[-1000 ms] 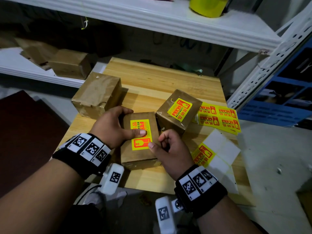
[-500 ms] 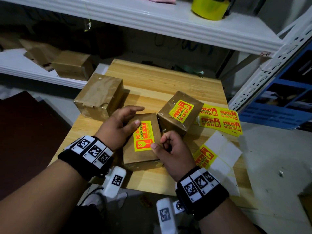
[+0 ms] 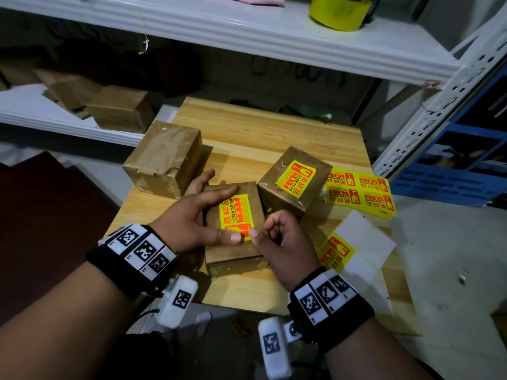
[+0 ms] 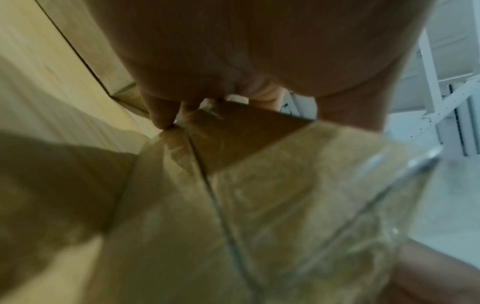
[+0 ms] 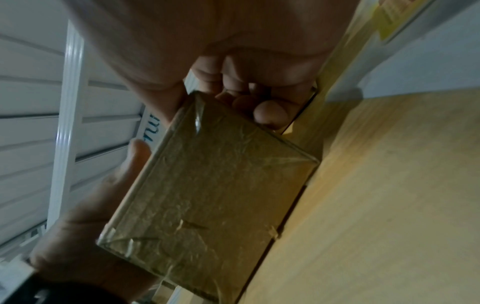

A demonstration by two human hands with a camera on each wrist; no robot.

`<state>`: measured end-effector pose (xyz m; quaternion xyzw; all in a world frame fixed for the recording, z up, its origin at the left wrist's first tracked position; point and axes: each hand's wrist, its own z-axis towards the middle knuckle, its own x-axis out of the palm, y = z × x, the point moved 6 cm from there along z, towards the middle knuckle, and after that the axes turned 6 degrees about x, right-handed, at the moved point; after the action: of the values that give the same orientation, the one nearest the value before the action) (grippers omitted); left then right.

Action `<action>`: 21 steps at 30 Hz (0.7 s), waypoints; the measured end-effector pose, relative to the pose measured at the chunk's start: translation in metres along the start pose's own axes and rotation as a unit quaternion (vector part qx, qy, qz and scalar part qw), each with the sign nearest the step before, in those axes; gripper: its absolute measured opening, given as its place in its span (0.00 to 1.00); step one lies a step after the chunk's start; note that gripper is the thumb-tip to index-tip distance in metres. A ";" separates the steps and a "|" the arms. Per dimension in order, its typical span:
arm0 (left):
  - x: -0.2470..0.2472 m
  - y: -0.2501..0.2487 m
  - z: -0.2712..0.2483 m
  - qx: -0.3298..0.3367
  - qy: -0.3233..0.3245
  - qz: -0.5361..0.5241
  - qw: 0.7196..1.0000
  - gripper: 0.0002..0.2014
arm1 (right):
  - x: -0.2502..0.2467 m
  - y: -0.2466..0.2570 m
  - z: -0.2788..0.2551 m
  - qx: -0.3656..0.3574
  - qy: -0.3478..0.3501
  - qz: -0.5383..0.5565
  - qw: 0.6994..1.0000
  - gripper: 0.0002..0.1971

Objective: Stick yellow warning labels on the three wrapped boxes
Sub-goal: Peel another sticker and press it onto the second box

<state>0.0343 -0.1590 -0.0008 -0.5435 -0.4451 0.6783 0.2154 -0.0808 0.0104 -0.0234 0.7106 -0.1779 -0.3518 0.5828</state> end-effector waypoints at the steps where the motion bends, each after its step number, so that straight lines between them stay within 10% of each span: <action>1: 0.000 0.001 -0.002 -0.004 0.015 0.014 1.000 0.53 | 0.000 0.001 -0.001 0.000 -0.002 -0.008 1.000 0.11; 11: -0.002 -0.001 -0.009 -0.024 -0.011 -0.017 1.000 0.57 | 0.001 0.001 -0.003 0.013 -0.002 -0.006 1.000 0.15; 21: -0.028 -0.006 -0.017 -0.048 -0.138 0.035 0.989 0.26 | -0.047 0.025 0.001 -0.101 -0.177 -0.149 0.968 0.11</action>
<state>0.0578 -0.1709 0.0192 -0.4697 -0.4831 0.7319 0.1015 -0.1097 0.0341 0.0145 0.5930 -0.1345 -0.5710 0.5516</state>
